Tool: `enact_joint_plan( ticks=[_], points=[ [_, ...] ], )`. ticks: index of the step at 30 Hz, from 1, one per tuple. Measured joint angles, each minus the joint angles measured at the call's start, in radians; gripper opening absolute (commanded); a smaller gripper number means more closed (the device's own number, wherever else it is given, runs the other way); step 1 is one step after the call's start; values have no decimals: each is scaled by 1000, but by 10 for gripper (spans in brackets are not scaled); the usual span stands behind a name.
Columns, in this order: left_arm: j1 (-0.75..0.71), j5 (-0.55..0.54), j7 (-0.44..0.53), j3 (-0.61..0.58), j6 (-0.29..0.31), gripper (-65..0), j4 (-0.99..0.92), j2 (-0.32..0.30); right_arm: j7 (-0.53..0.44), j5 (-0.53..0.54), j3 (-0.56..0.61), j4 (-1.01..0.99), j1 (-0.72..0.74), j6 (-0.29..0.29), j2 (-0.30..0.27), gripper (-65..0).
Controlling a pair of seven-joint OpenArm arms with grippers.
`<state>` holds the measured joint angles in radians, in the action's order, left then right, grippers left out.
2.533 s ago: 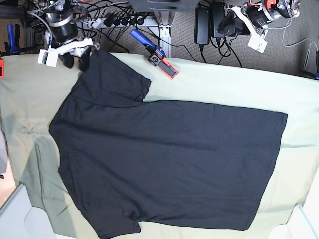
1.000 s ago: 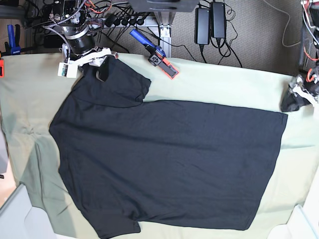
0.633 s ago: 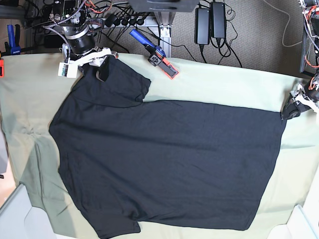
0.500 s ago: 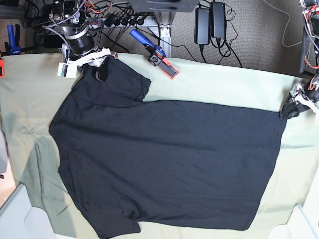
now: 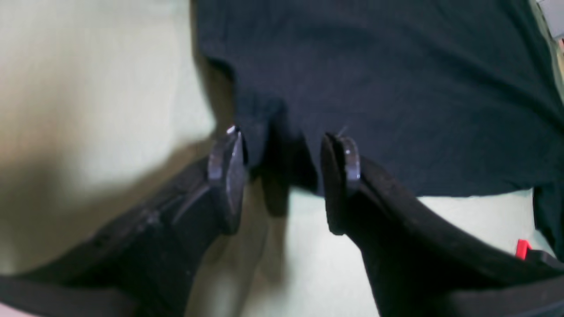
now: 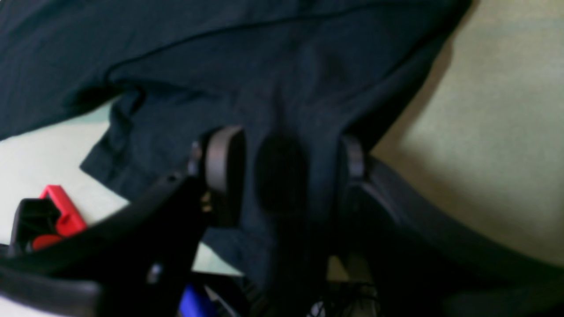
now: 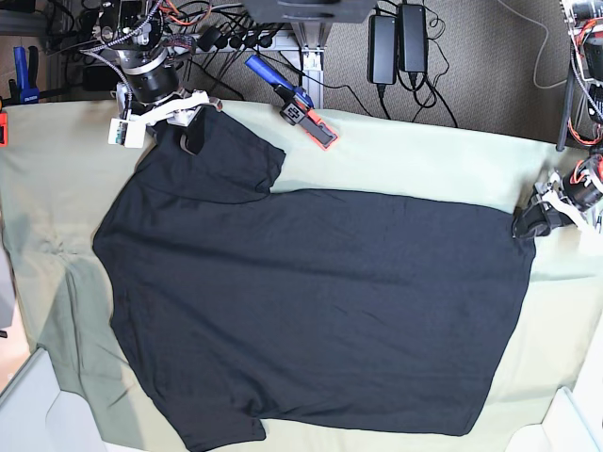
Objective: Fold the T-shirt properly
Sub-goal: 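Grasp the T-shirt hem corner with the left gripper, then lift the shirt with both grippers and fold it over onto itself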
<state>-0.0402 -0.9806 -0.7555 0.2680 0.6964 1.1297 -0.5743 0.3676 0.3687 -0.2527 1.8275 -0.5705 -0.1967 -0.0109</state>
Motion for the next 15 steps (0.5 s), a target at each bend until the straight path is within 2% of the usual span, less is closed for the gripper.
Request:
enact_joint_plan(
  ticks=[4, 7, 8, 11, 12, 15],
  points=[
    [5, 0, 1, -5, 0, -357, -2, 1, 0, 0, 0, 0, 0, 0, 0, -357],
    [5, 25, 6, -6, 0, -445, -2, 19, 0, 0, 0, 0, 0, 0, 0, -368],
    [5, 37, 8, -6, 0, -477, -2, 28, 0, 0, 0, 0, 0, 0, 0, -411],
    [5, 45, 23, -18, 0, -598, -7, 46, 0, -7, 0, 0, 0, 0, 0, -650],
    [5, 45, 32, -27, 0, -640, -11, 45, 0, -23, 0, 0, 0, 0, 0, -650],
    [5, 93, 85, -60, -1, -650, -14, 42, 0, -57, 0, 0, 0, 0, 0, -650]
  ],
)
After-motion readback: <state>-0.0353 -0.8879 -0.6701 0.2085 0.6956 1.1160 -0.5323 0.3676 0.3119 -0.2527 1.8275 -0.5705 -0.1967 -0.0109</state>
